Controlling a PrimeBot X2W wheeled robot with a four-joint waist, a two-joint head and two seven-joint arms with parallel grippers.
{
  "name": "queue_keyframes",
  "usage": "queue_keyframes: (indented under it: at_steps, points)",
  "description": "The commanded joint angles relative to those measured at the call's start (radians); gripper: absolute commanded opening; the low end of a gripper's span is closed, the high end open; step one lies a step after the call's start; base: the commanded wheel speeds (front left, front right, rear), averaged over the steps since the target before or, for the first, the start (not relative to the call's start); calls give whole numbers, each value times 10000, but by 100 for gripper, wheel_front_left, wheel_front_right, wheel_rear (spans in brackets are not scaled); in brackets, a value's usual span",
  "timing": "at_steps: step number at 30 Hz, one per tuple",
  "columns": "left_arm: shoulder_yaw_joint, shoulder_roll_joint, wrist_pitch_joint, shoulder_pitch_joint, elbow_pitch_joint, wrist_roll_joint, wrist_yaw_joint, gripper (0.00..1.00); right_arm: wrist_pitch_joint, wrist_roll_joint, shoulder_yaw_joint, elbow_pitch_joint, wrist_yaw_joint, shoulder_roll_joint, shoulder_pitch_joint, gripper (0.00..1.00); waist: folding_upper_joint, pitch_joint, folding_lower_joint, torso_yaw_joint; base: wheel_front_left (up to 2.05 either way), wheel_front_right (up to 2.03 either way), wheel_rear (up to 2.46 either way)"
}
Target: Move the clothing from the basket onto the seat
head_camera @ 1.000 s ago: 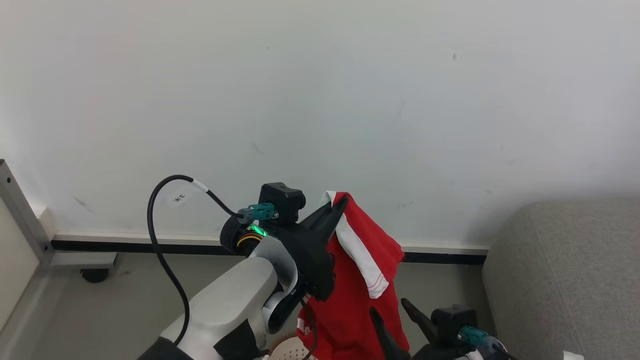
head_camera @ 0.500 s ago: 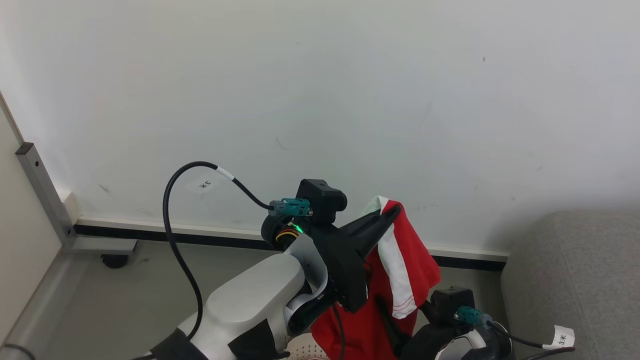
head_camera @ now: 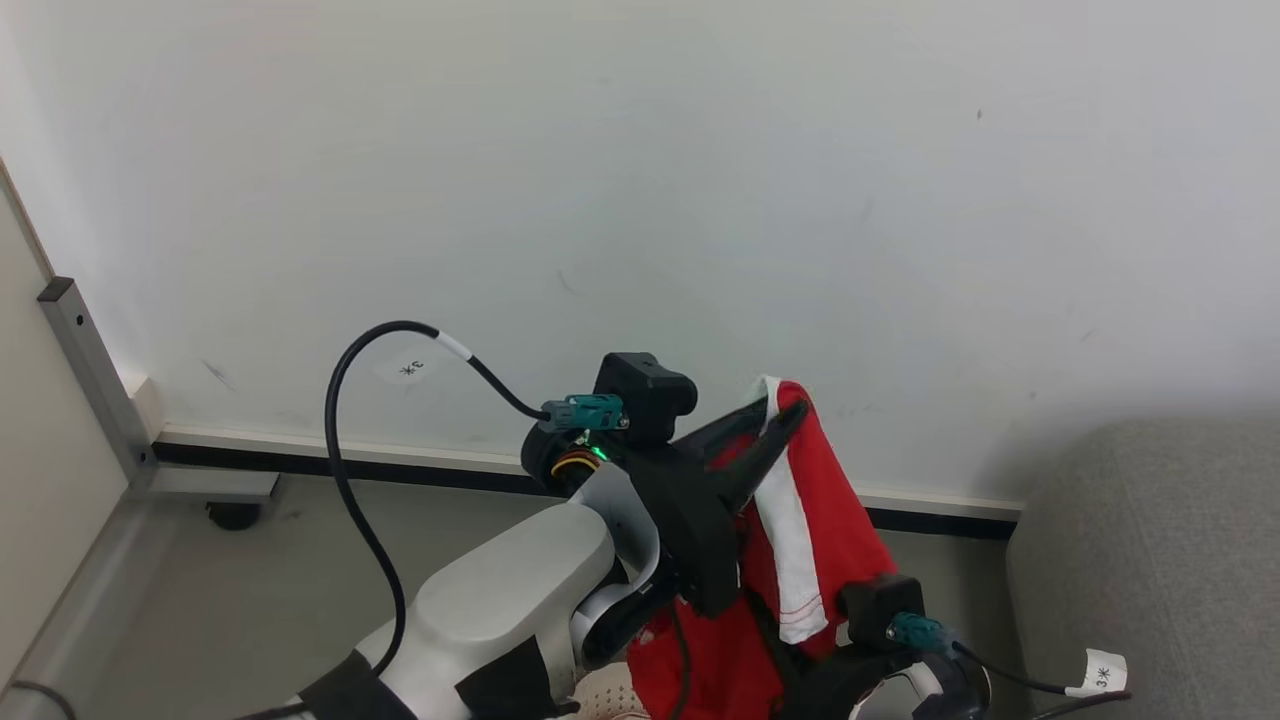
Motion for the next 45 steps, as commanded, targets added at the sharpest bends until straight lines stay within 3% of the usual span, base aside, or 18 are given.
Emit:
queue_keyframes:
  at_steps: [1,8,15,23,27,39,45]
  points:
    - [-2,103,-157,119,192,34,126,100,-179,147,85,8,4,2,36,0,0,-27,-1,-136,0,0,0]
    - [49,410,-1048,611,1106,415,454,100,-491,201,174,-197,4,2,250,0,0,-128,-1,-641,0,0,0]
    - [265,894,-1572,1522,1397,857,227,100,-448,-188,-30,-529,4,-2,635,0,0,-106,-1,-1401,0,0,0]
    - [2402,1767,-1616,3683,-365,2416,-237,100,240,-921,-766,-2071,4,-438,1367,0,0,283,-1,-3102,0,0,0]
    - [3348,2038,-1614,4707,-1280,3247,-251,100,662,-1091,-1155,-3086,4,-691,1696,0,0,527,-1,-4059,0,0,0]
    - [5507,1948,-1618,7161,-2996,5098,-355,100,1578,-1443,-1853,-5331,4,-991,2203,0,0,1305,-1,-6970,0,0,0]
    - [5920,1615,-1617,7569,-3296,5836,-537,100,1498,-1613,-2612,-5901,4,-813,2510,0,0,1772,-1,-7416,0,0,0]
